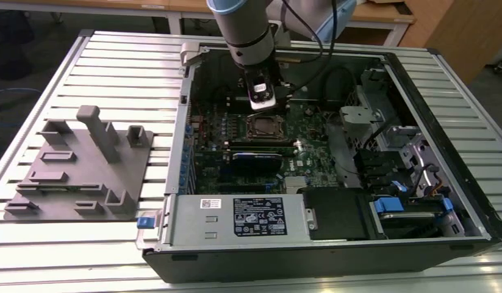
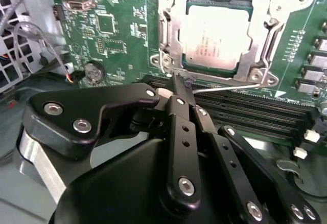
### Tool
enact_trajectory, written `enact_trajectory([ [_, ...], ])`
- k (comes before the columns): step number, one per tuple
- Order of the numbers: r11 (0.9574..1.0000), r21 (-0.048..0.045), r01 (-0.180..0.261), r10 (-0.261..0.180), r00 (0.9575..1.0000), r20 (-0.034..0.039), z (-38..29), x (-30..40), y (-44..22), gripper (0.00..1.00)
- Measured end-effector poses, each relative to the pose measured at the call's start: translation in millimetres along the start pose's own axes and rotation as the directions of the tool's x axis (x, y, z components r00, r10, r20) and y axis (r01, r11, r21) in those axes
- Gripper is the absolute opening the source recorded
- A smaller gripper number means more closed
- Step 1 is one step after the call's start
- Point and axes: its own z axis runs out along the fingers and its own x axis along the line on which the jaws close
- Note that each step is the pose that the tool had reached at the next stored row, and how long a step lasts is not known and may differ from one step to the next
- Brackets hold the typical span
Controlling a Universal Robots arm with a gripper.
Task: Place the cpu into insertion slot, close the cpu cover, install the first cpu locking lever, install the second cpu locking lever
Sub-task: 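Install the first cpu locking lever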
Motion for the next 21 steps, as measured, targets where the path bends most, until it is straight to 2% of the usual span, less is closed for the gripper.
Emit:
enact_trajectory([
  [4, 0.9994, -0.0326, -0.012, 0.012, 0.9998, -0.0155, 0.0, 3.0, -3.5, 0.11],
  [14, 0.9966, -0.0793, -0.024, 0.021, 0.9991, -0.036, 3.6, 7.8, -12.8, 0.11],
  [21, 0.9954, -0.0932, -0.022, 0.019, 0.9992, -0.0367, 5.9, 10.8, -16.6, 0.11],
])
